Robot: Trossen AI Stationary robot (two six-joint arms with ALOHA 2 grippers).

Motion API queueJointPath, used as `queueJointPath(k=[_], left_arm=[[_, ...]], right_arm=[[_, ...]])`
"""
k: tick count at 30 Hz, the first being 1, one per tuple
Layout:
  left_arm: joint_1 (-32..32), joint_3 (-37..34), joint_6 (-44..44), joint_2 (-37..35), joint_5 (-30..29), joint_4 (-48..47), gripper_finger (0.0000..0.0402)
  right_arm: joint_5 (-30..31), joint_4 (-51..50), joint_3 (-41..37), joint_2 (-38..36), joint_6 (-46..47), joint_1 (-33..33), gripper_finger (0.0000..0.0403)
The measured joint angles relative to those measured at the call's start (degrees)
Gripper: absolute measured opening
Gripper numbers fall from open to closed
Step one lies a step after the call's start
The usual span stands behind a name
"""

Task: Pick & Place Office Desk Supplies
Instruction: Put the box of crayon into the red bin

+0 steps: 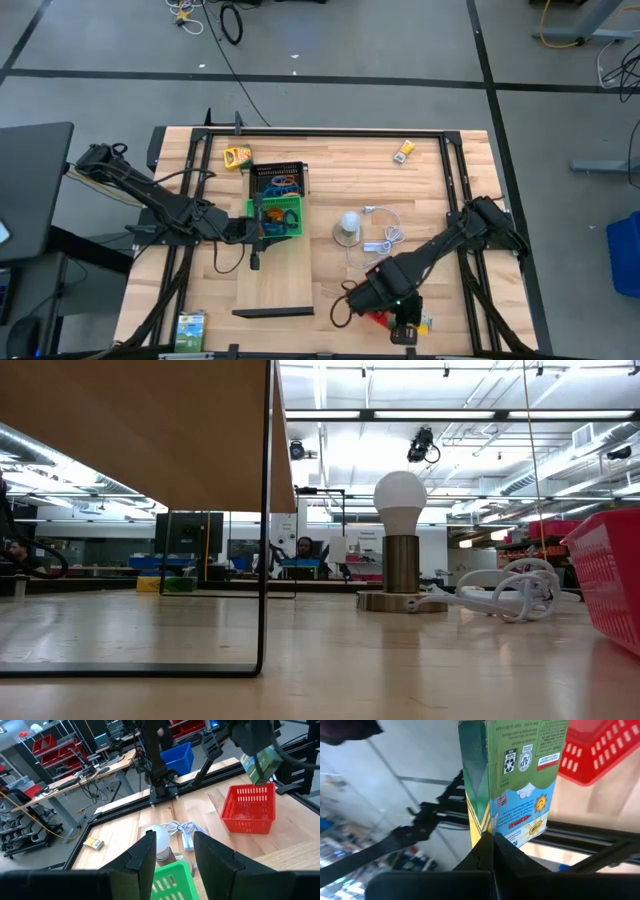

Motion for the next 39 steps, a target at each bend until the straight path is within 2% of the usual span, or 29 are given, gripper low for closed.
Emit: queueJointPath(k=[10,15,25,34,39], left_arm=[[0.0,0.01,1.23,0.0,0.0,-0.14,0.014],[0.0,0.01,1.33,0.01,0.0,-0.44,0.014],[0.0,0.01,1.04,0.0,0.0,-1.72,0.014],[-0.02,0.01,0.11,0.0,0.01,-2.84,0.014],[-0.02,0.01,-0.42,0.0,0.02,-2.86,0.014]], right_arm=[[-9.35,0.11,-0.55,4.64,-6.76,-5.8,0.0],[-10.72,0.04,-0.55,6.38,-9.94,-7.59,0.0],[-11.31,0.04,-0.61,6.8,-9.92,-10.17,0.0],[-10.88,0.02,-8.16,6.8,-9.27,-8.92,0.0],[-14.25,0.02,-11.77,6.78,-9.23,-8.6,0.0]])
